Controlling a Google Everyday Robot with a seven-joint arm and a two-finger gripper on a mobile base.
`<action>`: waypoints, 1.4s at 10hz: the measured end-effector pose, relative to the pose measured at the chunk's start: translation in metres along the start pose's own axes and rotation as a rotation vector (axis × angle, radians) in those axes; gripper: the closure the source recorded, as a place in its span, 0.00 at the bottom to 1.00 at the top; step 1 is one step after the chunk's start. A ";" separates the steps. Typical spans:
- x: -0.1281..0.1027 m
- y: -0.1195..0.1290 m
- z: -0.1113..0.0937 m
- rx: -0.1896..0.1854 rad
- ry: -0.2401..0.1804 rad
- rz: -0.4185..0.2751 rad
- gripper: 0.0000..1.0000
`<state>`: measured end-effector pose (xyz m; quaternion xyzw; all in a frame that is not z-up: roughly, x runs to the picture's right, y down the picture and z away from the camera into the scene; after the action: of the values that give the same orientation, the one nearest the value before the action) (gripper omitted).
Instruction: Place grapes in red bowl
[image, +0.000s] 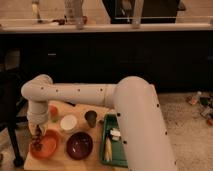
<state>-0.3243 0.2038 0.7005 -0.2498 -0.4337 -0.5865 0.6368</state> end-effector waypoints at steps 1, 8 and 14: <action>-0.002 0.003 0.002 0.004 -0.004 0.007 0.88; -0.005 0.011 0.012 0.004 -0.031 0.004 0.84; -0.006 0.010 0.013 0.004 -0.032 0.003 0.84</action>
<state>-0.3174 0.2195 0.7040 -0.2585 -0.4446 -0.5807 0.6311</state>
